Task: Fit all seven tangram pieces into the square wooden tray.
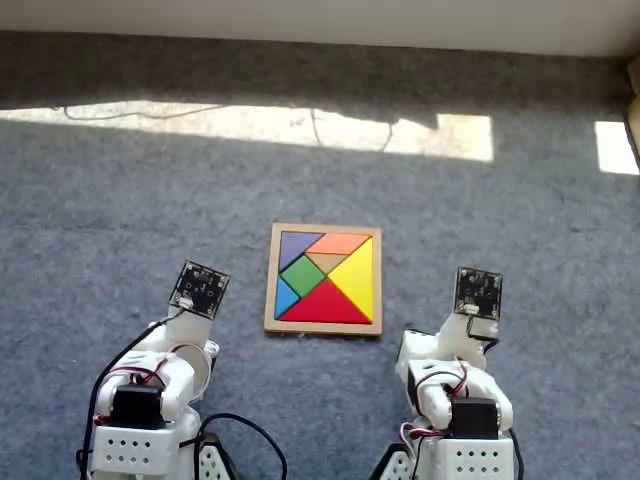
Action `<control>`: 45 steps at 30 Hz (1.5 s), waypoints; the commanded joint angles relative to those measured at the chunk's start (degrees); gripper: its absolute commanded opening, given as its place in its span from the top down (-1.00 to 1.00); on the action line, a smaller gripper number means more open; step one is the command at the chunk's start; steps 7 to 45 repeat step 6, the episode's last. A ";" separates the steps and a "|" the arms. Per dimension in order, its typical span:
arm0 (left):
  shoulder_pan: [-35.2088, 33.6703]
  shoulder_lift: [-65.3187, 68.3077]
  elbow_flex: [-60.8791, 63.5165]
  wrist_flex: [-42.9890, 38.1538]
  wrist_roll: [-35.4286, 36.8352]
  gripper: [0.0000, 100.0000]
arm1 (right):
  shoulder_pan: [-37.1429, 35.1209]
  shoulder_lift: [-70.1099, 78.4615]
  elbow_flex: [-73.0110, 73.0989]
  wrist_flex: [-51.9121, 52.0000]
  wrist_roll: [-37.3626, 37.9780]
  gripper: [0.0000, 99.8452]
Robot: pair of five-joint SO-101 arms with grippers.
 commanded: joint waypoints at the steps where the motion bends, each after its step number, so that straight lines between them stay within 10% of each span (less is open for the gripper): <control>1: -0.92 -0.66 1.19 0.18 0.09 0.99 | -0.48 0.04 7.87 0.22 -0.09 0.99; 45: -0.92 -0.66 1.19 0.18 0.09 0.99 | -0.48 0.04 7.87 0.22 -0.09 0.99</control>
